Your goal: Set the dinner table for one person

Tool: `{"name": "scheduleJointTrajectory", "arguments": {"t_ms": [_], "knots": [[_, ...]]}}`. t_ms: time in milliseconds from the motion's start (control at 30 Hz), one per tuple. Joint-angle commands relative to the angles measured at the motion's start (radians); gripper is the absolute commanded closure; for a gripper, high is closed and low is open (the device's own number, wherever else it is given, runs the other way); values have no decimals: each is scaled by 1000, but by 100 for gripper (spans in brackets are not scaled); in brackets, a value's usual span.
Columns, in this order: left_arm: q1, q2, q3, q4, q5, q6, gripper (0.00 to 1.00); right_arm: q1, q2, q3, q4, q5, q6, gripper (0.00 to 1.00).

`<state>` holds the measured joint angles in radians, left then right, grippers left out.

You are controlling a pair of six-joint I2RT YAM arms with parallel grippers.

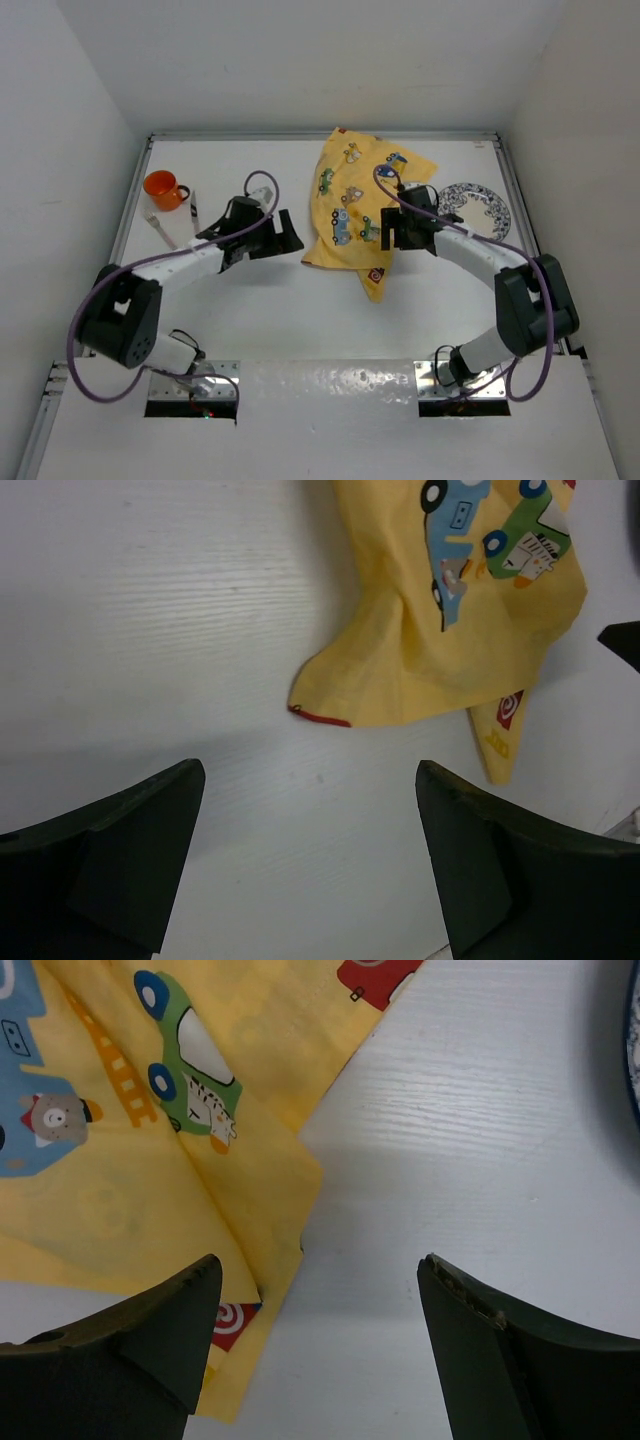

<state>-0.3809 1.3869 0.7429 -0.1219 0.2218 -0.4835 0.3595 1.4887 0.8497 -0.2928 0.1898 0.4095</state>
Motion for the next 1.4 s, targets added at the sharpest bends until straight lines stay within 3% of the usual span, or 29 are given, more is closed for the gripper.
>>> {"name": "scheduleJointTrajectory", "arguments": {"t_ms": [0,167,400,467,500,567,600,633,700,800,933,1000,1100,1133,1167,1233,1267,1300,1367], "knots": [[-70,105,50,192,-39,-118,16,-33,48,63,90,-91,32,23],[-88,245,55,307,-12,-193,27,-59,113,58,145,-177,40,25],[-108,403,125,329,-27,-165,41,-60,188,35,224,-228,63,29],[-108,438,151,323,-27,-142,60,-60,215,31,259,-234,75,34],[-110,448,160,318,-25,-142,60,-60,225,31,262,-240,72,38],[-108,462,185,306,-3,-122,78,-60,240,32,264,-256,65,56],[-108,463,193,298,2,-106,96,-60,242,29,273,-265,52,65],[-107,459,216,259,-1,-95,100,-60,234,23,273,-271,45,87],[-102,442,248,188,-16,-35,100,-57,206,15,261,-271,34,100],[-69,356,315,-55,-94,78,100,-25,95,-23,241,-256,43,100],[64,223,397,-237,-217,196,100,70,-62,-64,147,-193,86,100],[106,201,441,-312,-266,249,100,165,-139,-78,86,-129,132,100],[139,210,502,-396,-454,290,100,320,-197,-95,3,-35,212,100],[139,215,513,-406,-482,293,100,358,-202,-97,-12,-21,231,93],[139,221,527,-416,-504,293,89,431,-206,-95,-26,-9,261,63],[139,238,569,-436,-509,298,72,478,-199,-80,-42,14,279,43],[140,239,578,-440,-501,299,60,496,-197,-72,-60,23,284,38],[140,232,582,-433,-480,302,55,495,-193,-54,-68,34,284,33],[140,213,578,-420,-464,304,42,495,-196,-32,-94,105,246,32]]}}
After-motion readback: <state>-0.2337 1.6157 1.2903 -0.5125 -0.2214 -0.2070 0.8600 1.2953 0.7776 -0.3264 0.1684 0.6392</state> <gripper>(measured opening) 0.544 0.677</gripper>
